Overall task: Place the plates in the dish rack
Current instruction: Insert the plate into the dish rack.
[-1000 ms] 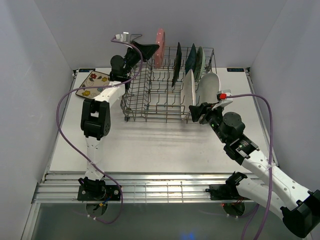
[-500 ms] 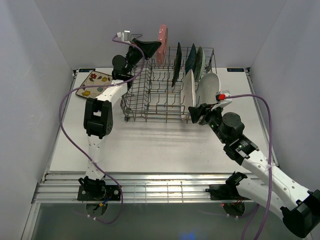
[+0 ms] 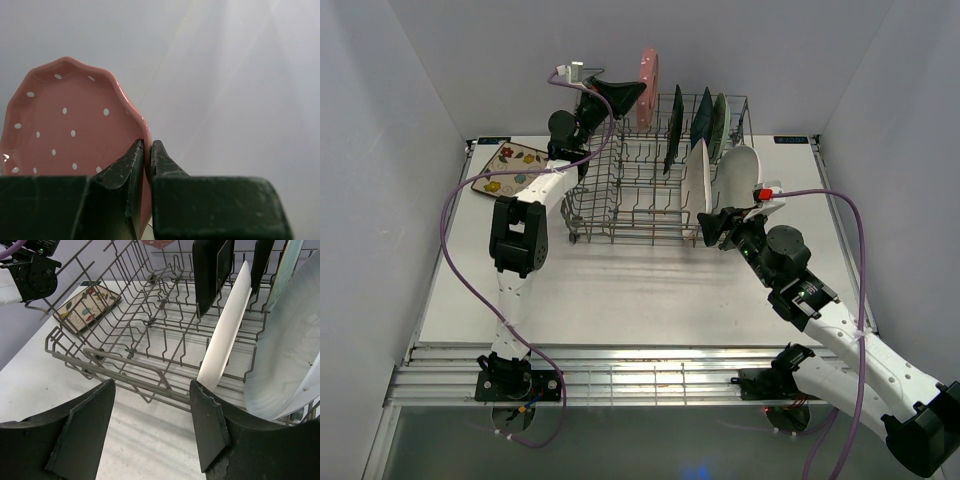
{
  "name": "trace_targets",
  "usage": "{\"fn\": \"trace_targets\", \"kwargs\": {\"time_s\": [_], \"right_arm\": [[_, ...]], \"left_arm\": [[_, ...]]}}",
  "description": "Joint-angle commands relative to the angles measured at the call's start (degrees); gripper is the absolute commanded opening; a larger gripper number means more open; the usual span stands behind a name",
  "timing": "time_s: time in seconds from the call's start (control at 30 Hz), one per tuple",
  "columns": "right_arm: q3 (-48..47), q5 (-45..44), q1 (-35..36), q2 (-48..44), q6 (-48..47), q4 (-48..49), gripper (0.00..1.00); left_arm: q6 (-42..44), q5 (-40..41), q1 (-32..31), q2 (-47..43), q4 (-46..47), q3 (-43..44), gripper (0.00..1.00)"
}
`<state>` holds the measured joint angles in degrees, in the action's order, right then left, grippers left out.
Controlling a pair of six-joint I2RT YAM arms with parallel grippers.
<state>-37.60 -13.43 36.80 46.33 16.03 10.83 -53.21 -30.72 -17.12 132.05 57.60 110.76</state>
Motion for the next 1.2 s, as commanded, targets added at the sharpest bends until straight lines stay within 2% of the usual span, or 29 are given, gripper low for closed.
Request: {"fn": "trace_targets", "kwargs": {"time_s": [0.0, 0.5, 0.83, 0.97, 1.17], "right_arm": [[0.3, -0.6, 0.3, -0.9, -0.8, 2.0, 0.67], [0.8, -1.2, 0.3, -0.7, -1.0, 2.2, 0.67], [1.2, -1.4, 0.3, -0.9, -1.2, 2.4, 0.67], [1.1, -1.5, 0.3, -1.0, -1.4, 2.3, 0.67], [1.0, -1.8, 0.3, -1.2, -1.5, 2.1, 0.67]], "left_arm": [[2.5, 4.1, -0.8, -0.6, 8.4, -2.2, 0.00], [4.3, 2.9, -1.0, 1.3, 8.8, -5.3, 0.00], [7.6, 3.1, -1.2, 2.4, 5.7, -5.9, 0.00], [9.5, 5.3, -1.3, 2.4, 1.0, -4.2, 0.00], [13.1, 4.1, -1.5, 3.6, -6.0, 3.7, 0.00]]}}
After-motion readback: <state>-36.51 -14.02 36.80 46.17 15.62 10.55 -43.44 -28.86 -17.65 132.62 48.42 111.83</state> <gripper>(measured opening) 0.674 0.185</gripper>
